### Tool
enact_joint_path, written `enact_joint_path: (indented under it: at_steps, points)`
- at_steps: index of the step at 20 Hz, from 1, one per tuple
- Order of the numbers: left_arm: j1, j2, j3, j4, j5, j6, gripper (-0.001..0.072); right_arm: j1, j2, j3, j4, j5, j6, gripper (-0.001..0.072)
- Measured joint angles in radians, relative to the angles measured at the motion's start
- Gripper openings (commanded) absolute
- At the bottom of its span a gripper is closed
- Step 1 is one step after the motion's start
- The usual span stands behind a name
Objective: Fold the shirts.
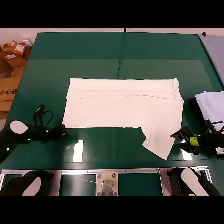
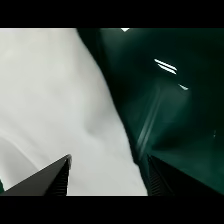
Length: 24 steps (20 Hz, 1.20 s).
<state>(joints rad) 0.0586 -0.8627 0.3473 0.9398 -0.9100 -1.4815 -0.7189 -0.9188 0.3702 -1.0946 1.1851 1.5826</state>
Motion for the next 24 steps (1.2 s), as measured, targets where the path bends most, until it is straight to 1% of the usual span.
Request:
enact_joint_path:
  at_steps: [3, 4, 5, 6, 7, 8, 10, 12, 14, 16, 20, 24]
  points:
    - [-0.074, 0.006, -0.028, -0.055, 0.116, -0.002, 0.002, 0.051, -0.038, -0.013, 0.053, -0.054, -0.014, 0.0545]
    - [-0.091, 0.007, -0.032, -0.068, 0.148, -0.002, 0.0052, 0.069, -0.05, -0.016, 0.063, -0.066, -0.016, 0.0545]
    - [-0.105, 0.008, -0.036, -0.078, 0.174, -0.004, 0.0425, 0.085, -0.061, -0.018, 0.071, -0.076, -0.018, 0.0545]
    - [-0.114, 0.008, -0.039, -0.086, 0.187, -0.014, 0.072, 0.096, -0.068, -0.019, 0.076, -0.083, -0.019, 0.0545]
    - [-0.121, 0.009, -0.04, -0.093, 0.196, -0.032, 0.0645, 0.105, -0.074, -0.021, 0.079, -0.089, -0.02, 0.0545]
    - [-0.126, 0.009, -0.042, -0.099, 0.203, -0.061, 0.0633, 0.111, -0.077, -0.022, 0.082, -0.092, -0.021, 0.0545]
    - [-0.132, 0.009, -0.043, -0.102, 0.211, -0.105, 0.0633, 0.118, -0.084, -0.024, 0.098, -0.099, -0.022, 0.0545]
    - [-0.135, 0.007, -0.047, -0.106, 0.245, -0.142, 0.0633, 0.122, -0.087, -0.024, 0.108, -0.104, -0.022, 0.0545]
    - [-0.138, 0.006, -0.055, -0.114, 0.314, -0.187, 0.0633, 0.125, -0.088, -0.025, 0.113, -0.106, -0.023, 0.0545]
    - [-0.138, 0.005, -0.061, -0.134, 0.375, -0.212, 0.0633, 0.126, -0.089, -0.025, 0.116, -0.109, -0.023, 0.0545]
    - [-0.153, 0.002, -0.067, -0.177, 0.454, -0.235, 0.0632, 0.126, -0.089, -0.026, 0.119, -0.112, -0.023, 0.0545]
    - [-0.259, -0.078, -0.064, -0.254, 0.541, -0.242, 0.0632, 0.126, -0.089, -0.026, 0.12, -0.116, -0.024, 0.0545]
